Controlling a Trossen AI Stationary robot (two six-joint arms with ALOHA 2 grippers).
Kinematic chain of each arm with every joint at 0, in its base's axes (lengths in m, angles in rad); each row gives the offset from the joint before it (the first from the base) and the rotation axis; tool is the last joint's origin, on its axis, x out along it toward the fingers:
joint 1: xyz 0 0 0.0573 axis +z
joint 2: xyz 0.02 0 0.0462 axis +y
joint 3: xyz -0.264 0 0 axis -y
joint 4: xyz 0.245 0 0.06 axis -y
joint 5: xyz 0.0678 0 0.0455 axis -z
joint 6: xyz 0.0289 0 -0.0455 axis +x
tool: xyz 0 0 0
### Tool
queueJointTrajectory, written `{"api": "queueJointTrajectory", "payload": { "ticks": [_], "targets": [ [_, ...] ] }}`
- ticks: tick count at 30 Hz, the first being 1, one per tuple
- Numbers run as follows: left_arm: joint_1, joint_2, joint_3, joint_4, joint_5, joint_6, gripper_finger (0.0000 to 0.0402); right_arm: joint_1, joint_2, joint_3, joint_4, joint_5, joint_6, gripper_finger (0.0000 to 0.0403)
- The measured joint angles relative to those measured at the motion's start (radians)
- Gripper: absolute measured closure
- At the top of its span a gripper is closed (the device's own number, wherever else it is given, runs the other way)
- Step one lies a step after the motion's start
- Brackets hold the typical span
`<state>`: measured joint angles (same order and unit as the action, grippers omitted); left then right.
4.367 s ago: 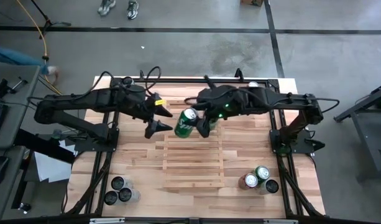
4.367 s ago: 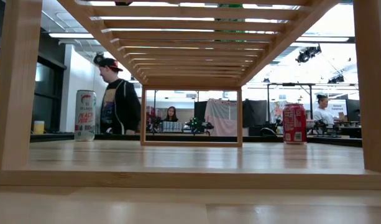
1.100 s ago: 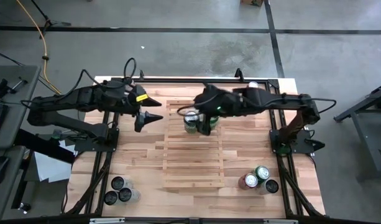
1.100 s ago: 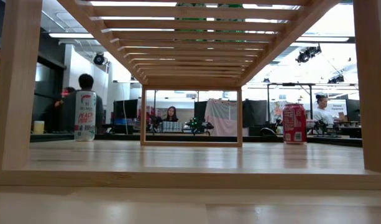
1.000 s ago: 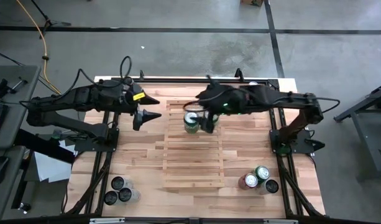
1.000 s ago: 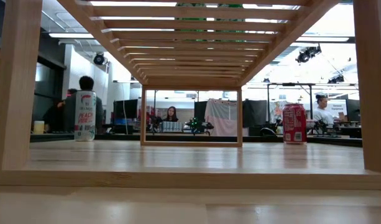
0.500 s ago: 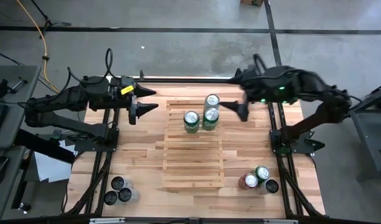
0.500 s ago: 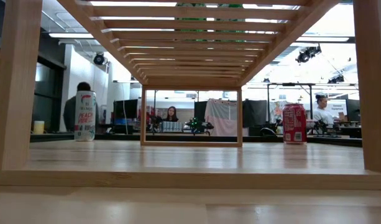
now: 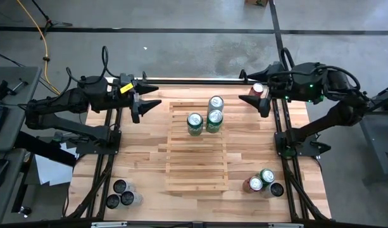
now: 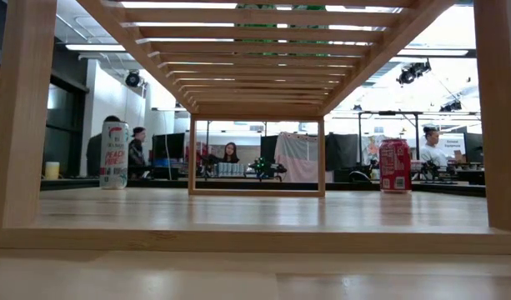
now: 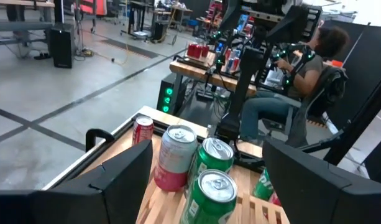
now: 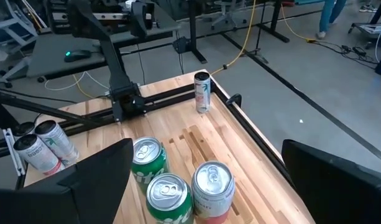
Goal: Place canned beverage on shelf
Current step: Put the top red soda can on the shelf
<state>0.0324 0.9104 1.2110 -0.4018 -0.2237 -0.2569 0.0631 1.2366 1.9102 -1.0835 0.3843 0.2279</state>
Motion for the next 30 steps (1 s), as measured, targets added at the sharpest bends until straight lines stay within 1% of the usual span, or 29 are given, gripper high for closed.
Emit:
{"api": "queueJointTrajectory", "payload": {
  "ticks": [4,10,12,14,18,20,21,24,28,30],
  "targets": [
    [0.000,0.000,0.000,0.007,0.000,-0.003,0.0108,0.000,0.007,0.000,-0.027,0.005,0.034,0.0009],
    [0.000,0.000,0.000,0.004,0.000,-0.021,0.0108,0.000,0.020,0.000,-0.089,0.013,0.168,0.0009],
    [0.000,0.000,0.000,0.004,0.000,-0.021,0.0108,0.000,0.024,0.000,-0.126,0.034,0.210,0.0009],
    [0.000,0.000,0.000,0.004,0.000,-0.021,0.0108,0.000,0.029,0.000,-0.186,0.106,0.270,0.0009],
    [0.000,0.000,0.000,0.003,-0.023,-0.019,0.0108,-0.007,0.029,-0.016,-0.366,0.313,0.440,0.0009],
    [0.000,0.000,0.000,0.002,-0.026,-0.016,0.0108,-0.036,0.019,-0.048,-0.475,0.366,0.537,0.0009],
    [0.000,0.000,0.000,0.002,-0.027,-0.011,0.0108,-0.059,0.009,-0.075,-0.498,0.370,0.581,0.0009],
    [0.000,0.000,0.000,0.001,-0.027,-0.010,0.0108,-0.148,-0.076,-0.233,-0.436,0.329,0.610,0.0009],
    [0.000,0.000,0.000,-0.002,-0.027,-0.011,0.0108,-0.317,-0.204,-0.487,-0.380,0.283,0.702,0.0009],
    [0.000,0.000,0.000,-0.003,-0.027,-0.010,0.0108,-0.408,-0.256,-0.602,-0.287,0.251,0.746,0.0009]
  ]
}}
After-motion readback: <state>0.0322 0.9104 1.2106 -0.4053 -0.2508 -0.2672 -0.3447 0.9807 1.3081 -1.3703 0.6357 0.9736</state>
